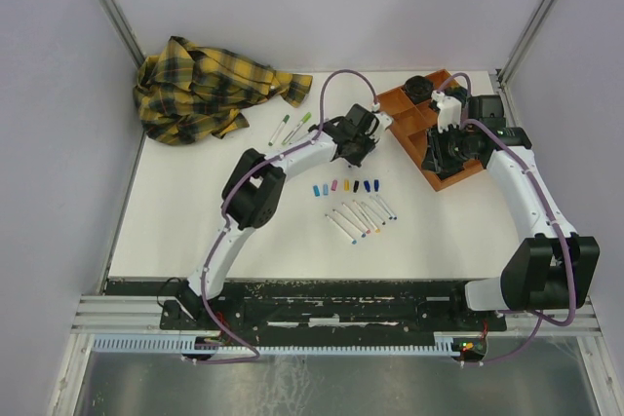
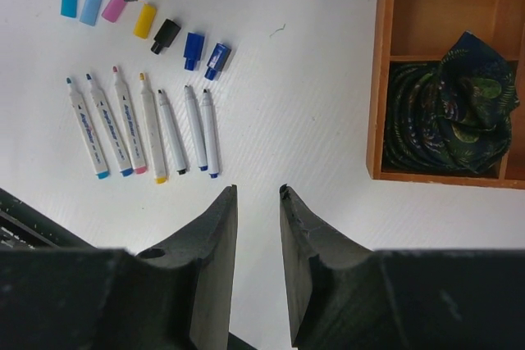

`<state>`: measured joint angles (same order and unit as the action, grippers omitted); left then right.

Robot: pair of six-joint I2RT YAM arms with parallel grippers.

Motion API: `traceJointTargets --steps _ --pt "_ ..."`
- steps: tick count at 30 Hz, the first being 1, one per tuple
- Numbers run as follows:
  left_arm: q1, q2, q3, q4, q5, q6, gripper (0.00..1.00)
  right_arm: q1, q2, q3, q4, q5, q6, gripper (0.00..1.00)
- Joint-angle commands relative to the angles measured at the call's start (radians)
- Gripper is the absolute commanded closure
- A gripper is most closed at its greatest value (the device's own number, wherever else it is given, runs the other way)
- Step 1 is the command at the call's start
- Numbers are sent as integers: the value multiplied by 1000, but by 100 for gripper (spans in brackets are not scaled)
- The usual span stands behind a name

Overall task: Open the pen caps
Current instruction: Pick up the pen from the center of the board.

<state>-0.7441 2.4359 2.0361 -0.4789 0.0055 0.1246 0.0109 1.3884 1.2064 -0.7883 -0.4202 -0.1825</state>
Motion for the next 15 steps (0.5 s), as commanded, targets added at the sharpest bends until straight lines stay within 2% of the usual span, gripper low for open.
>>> traceJointTargets --steps 1,7,15 --pt "14 -193 -107 173 -78 -9 97 -5 -28 2 -5 -84 -37 66" --pt "14 -456 -431 450 -89 -108 97 -6 -63 0 -22 -192 -66 66" --pt "13 -895 -980 855 55 -355 97 -7 -200 -46 43 -353 -57 66"
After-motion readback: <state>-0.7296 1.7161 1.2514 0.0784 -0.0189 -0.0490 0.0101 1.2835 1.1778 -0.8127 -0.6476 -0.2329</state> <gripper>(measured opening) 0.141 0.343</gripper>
